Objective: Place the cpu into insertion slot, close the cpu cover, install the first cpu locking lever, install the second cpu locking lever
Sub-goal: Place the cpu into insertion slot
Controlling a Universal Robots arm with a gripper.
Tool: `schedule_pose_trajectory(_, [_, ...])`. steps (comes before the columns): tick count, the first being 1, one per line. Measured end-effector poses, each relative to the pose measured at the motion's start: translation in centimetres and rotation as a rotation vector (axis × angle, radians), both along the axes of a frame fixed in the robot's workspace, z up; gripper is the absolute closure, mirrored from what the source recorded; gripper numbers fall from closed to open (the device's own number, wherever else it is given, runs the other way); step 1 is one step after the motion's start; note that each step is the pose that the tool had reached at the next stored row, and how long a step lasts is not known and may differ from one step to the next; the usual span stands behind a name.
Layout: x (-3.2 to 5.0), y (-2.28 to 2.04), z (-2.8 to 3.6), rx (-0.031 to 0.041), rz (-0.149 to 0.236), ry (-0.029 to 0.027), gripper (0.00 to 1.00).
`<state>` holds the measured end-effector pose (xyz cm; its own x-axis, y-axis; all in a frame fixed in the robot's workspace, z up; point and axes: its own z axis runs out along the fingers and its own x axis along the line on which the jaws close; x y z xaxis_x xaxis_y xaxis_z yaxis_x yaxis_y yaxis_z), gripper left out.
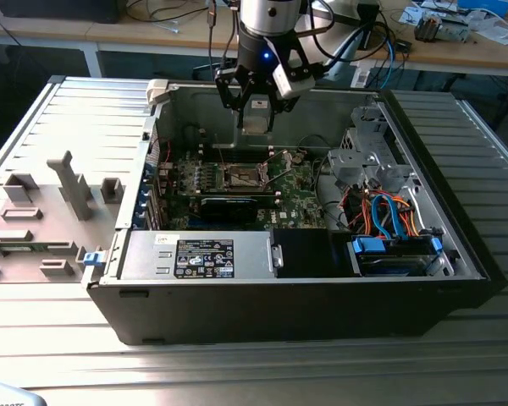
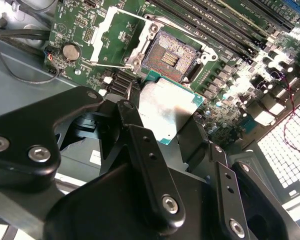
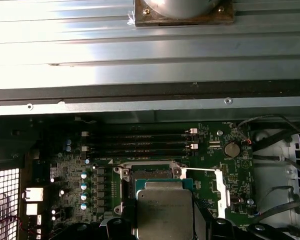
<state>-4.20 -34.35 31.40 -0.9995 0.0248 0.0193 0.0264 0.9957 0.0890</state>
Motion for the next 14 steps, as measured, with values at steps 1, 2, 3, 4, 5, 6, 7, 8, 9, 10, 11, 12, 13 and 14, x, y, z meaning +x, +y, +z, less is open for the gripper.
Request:
schedule_pose_trajectory(1, [0.00, 0.00, -0.01, 0.0001, 0.000, 0.0001, 0.46])
schedule_pose_trajectory(2, [0.00, 0.00, -0.04, 0.0001, 0.000, 0.0000, 0.46])
schedule_pose_trajectory(3, [0.00, 0.00, -0.06, 0.0001, 0.000, 0.0000, 0.46])
schedule_pose_trajectory(4, [0.00, 0.00, -0.07, 0.0001, 0.000, 0.0000, 0.46])
schedule_pose_trajectory(5, [0.00, 0.00, -0.13, 0.0000, 0.000, 0.0000, 0.46])
schedule_pose_trajectory(6, [0.00, 0.00, -0.19, 0.0001, 0.000, 0.0000, 0.46])
schedule_pose_trajectory(7, [0.00, 0.00, -0.20, 0.0001, 0.000, 0.0000, 0.46])
schedule_pose_trajectory(8, [0.00, 0.00, -0.22, 0.0001, 0.000, 0.0000, 0.46])
schedule_pose_trajectory(9, [0.00, 0.00, -0.24, 0.0001, 0.000, 0.0000, 0.46])
schedule_pose_trajectory(10, [0.00, 0.00, -0.25, 0.0001, 0.000, 0.0000, 0.46])
schedule_pose_trajectory(11, [0.00, 0.00, -0.26, 0.0001, 0.000, 0.0000, 0.46])
schedule_pose_trajectory(12, [0.00, 0.00, -0.29, 0.0001, 0.000, 0.0000, 0.46])
schedule_pose_trajectory(13, [0.00, 0.00, -0.30, 0.0000, 0.000, 0.0000, 0.46])
schedule_pose_trajectory(14, [0.00, 0.00, -0.32, 0.0001, 0.000, 0.0000, 0.46])
